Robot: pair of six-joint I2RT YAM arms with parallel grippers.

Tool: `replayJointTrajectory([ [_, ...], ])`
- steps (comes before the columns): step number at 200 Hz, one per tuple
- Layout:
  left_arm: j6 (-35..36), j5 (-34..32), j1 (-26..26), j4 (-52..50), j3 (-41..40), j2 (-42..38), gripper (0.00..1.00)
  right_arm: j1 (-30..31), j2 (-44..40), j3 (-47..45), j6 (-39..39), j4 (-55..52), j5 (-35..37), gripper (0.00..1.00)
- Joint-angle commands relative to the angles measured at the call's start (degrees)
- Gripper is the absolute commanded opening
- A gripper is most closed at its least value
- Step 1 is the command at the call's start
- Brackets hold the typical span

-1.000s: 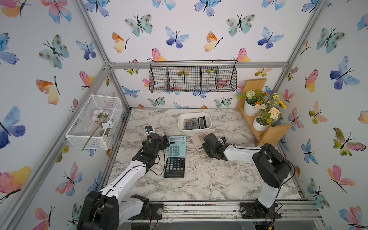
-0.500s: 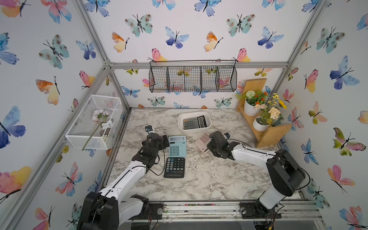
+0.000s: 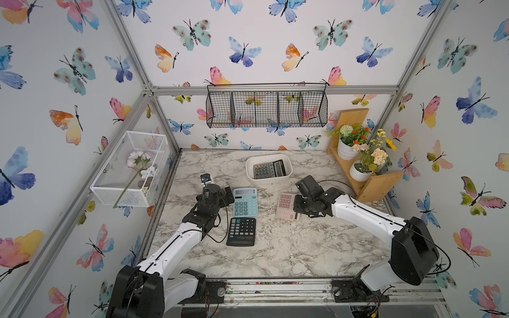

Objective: Put the calculator in the storage box
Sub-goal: Pick up the calculator at the center of the board.

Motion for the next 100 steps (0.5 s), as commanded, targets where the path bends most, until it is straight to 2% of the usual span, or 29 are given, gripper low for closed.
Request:
replayJointTrajectory([
  [1,-0.38,-0.89,0.22,0.51,-0.81,-1.08,0.99,-1.29,0.1,4.06,-11.92,-5.86,-4.2,0.02],
  [22,-0.34,-0.98,0.22,0.35,-0.85,-1.11,0.99,-4.33,-0.46,7.28,-17.06,-3.09,-7.26,0.02],
  [49,-0.23,-1.07,0.22,0.47,-0.9,-0.92,0.99,-8.05,3.26,15.46,-22.78,-3.42,-12.99,0.02],
  [100,-0.05,-1.02,0.22,0.41,-0.76,-0.82,0.99,-11.87,14.38,30.29,-26.63,-1.28,-22.22,0.02],
])
